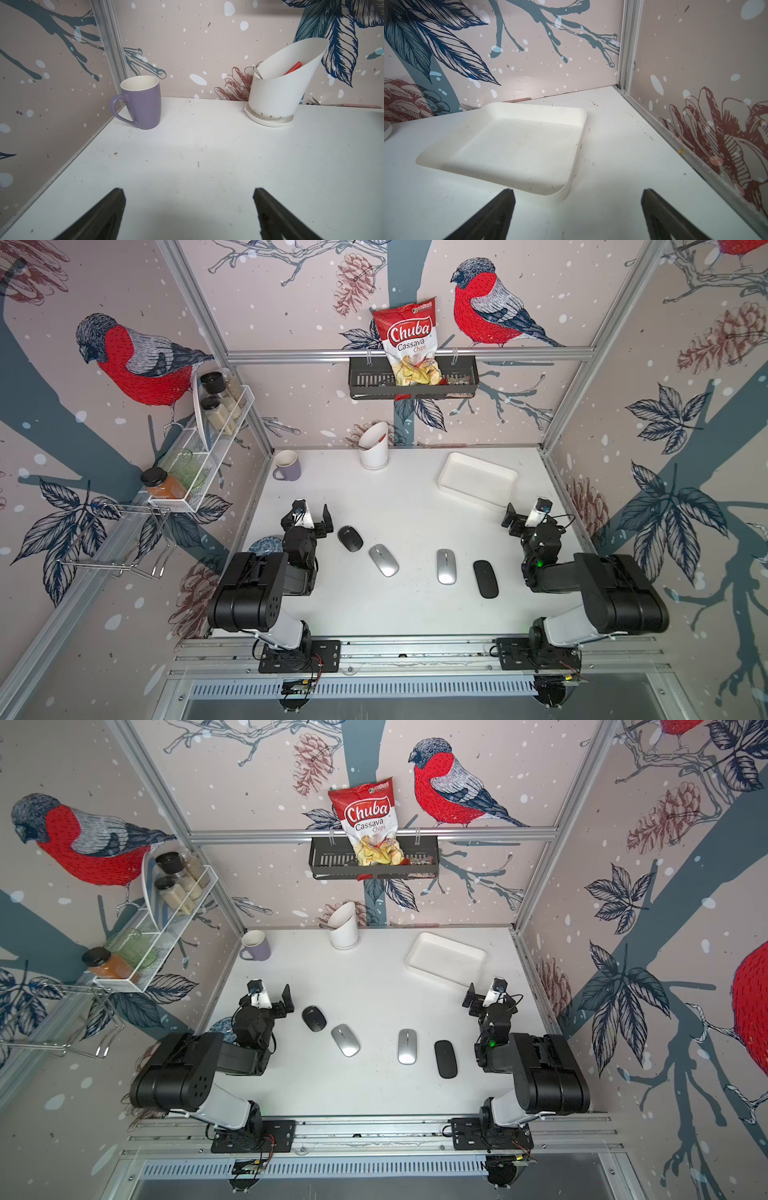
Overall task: Put the mouse in the storage box
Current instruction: Move the storage box to the center of the board.
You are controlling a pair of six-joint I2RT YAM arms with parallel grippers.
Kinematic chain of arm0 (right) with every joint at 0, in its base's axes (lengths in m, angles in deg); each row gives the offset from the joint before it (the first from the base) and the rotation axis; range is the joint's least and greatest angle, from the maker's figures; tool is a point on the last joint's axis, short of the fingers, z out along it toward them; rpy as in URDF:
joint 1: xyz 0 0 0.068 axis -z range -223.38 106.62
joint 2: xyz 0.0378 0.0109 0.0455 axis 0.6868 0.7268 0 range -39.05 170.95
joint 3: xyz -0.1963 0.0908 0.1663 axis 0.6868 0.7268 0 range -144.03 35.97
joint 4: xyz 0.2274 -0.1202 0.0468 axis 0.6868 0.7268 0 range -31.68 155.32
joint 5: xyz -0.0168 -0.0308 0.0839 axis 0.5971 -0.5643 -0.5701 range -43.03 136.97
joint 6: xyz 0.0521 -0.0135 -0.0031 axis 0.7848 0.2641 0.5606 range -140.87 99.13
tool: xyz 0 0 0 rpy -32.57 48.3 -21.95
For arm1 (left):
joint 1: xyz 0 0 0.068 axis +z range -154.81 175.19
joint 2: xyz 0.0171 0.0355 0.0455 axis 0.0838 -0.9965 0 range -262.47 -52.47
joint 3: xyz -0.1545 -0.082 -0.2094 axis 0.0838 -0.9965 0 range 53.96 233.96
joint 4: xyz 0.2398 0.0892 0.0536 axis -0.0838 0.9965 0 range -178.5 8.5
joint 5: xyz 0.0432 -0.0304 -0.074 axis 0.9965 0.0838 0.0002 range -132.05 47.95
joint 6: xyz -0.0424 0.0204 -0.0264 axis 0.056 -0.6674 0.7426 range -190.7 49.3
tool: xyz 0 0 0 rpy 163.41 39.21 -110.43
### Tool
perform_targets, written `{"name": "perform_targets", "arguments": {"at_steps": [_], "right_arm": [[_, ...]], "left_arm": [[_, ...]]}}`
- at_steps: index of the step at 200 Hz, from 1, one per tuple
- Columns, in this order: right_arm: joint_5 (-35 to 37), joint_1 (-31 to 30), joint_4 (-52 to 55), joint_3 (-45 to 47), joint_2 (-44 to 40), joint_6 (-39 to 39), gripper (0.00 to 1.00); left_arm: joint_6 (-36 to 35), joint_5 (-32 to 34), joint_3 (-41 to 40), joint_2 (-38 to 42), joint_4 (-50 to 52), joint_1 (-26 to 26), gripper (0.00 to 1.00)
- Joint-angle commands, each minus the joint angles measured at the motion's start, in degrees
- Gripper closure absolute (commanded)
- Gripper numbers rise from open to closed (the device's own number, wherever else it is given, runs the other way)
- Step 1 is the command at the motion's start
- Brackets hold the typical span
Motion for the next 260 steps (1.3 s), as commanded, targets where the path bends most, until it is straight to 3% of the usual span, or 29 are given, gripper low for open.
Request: {"name": "perform_targets", "arguments": {"at_steps": [1, 30, 38, 52, 66, 83, 100, 110, 141, 171, 196, 213, 243, 260], "right_arm": [[0.5, -0.2, -1.3, -0.1, 0.0, 0.4, 0.0], [0.0, 0.5, -1.5, -0.1, 0.0, 1.2, 0.0], [0.3, 0.4, -0.7, -0.5, 0.0, 1.0, 0.0], [12.1, -3.3, -2.5, 0.5, -2.6, 0.2, 0.0], [16.6, -6.6, 14.0, -5.9, -9.4, -0.4, 0.0], [10.2, -3.6, 37.3, -19.3, -11.8, 14.8, 0.0], [-6.8, 0.9, 45.3, -28.3, -7.6, 24.6, 0.0], [-10.2, 0.9, 46.6, -31.2, -5.2, 26.9, 0.0], [-3.3, 0.5, 58.9, -41.1, 2.4, 29.0, 0.0], [-2.2, 2.0, 67.4, -46.9, 7.5, 30.8, 0.0], [0.2, 3.0, 69.2, -47.7, 9.0, 32.6, 0.0], [-2.0, 6.0, 70.5, -48.8, 11.5, 34.2, 0.01], [-5.7, 7.4, 74.3, -54.7, 18.9, 29.4, 0.07], [-8.1, 6.9, 78.3, -59.3, 23.0, 25.6, 0.12]], "left_arm": [[0.1, -1.6, 0.4, 0.1, -0.1, 0.5, 0.01], [0.2, -1.5, 0.3, 0.2, -0.5, 0.6, 0.02], [0.4, -1.1, 1.5, 2.4, 3.4, 0.7, 0.03], [-0.2, -0.4, 5.1, 9.3, 14.5, 0.2, 0.03], [4.7, 0.6, 8.6, 16.1, 22.1, -0.3, 0.03], [11.5, -9.5, 14.9, 18.6, 24.8, -1.0, 0.01], [10.0, -18.8, 31.3, 9.9, 38.4, -5.2, 0.05], [7.7, -21.0, 41.5, 3.2, 47.7, -8.4, 0.08], [8.6, -31.6, 69.5, -19.8, 61.5, -14.0, 0.07], [3.5, -30.8, 104.2, -42.8, 86.7, -19.0, 0.11], [3.6, -33.0, 125.1, -56.9, 95.1, -21.5, 0.1], [5.8, -36.3, 131.6, -61.6, 95.1, -23.0, 0.1], [7.9, -36.0, 127.0, -62.5, 88.3, -25.9, 0.07], [9.3, -35.7, 127.3, -64.4, 87.4, -26.7, 0.1]]}}
